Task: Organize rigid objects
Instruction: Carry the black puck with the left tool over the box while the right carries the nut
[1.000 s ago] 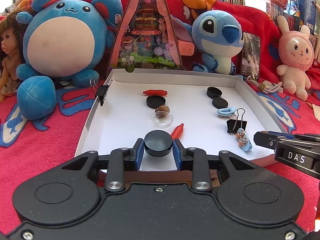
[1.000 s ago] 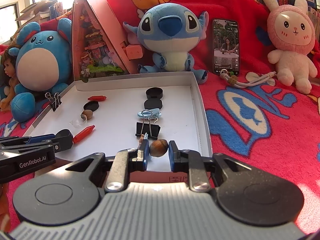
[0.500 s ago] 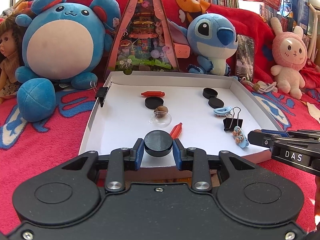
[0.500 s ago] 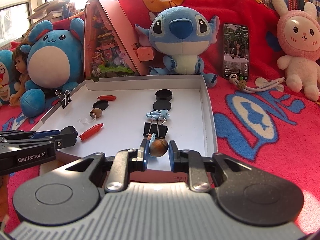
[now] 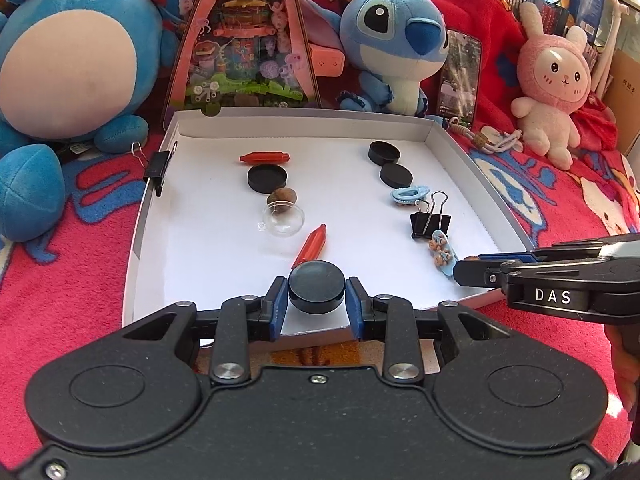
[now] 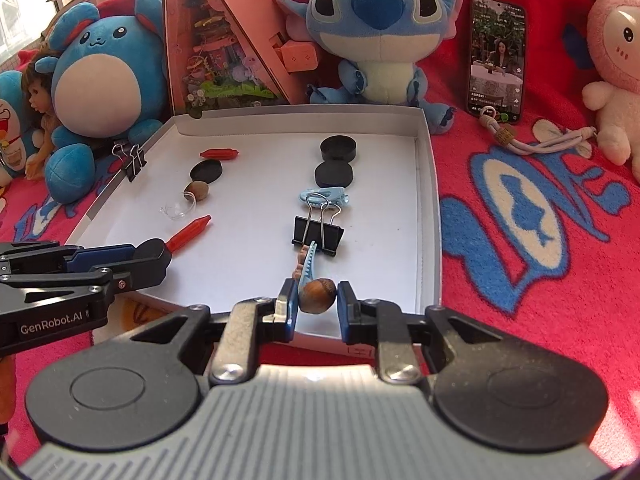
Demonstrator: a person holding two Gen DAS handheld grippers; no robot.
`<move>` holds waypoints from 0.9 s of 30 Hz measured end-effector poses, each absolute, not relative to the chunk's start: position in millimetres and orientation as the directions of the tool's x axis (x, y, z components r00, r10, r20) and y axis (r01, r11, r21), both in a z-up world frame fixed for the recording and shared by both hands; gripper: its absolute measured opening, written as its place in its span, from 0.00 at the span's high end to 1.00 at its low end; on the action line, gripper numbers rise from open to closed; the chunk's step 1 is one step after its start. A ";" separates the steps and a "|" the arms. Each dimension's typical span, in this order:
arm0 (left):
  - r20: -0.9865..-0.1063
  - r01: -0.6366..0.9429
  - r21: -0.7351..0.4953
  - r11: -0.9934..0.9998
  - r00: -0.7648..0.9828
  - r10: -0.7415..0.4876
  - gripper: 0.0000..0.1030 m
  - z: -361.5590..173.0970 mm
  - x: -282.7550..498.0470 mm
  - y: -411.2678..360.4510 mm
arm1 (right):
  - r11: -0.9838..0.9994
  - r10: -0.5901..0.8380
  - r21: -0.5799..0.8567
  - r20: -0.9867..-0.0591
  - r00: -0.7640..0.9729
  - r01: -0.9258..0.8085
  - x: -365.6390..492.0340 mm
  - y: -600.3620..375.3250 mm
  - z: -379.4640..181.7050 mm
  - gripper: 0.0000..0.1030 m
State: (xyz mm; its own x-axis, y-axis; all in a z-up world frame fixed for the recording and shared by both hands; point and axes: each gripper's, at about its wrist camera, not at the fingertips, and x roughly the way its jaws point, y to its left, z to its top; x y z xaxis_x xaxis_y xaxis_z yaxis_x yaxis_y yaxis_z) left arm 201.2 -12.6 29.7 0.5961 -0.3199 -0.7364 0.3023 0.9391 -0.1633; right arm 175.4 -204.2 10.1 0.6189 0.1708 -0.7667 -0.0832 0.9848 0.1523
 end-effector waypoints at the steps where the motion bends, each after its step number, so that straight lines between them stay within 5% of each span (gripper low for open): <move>1: -0.743 0.297 -0.177 0.938 0.584 -0.325 0.71 28.1 204.3 -12.3 | 0.984 0.176 0.162 -0.774 0.608 -0.079 177.1 -204.4 8.3 0.75; 27: -0.700 0.260 -0.115 0.959 0.664 -0.264 0.71 15.5 209.0 -24.7 | 0.971 0.208 0.234 -0.705 0.678 -0.054 184.3 -206.8 -3.0 0.74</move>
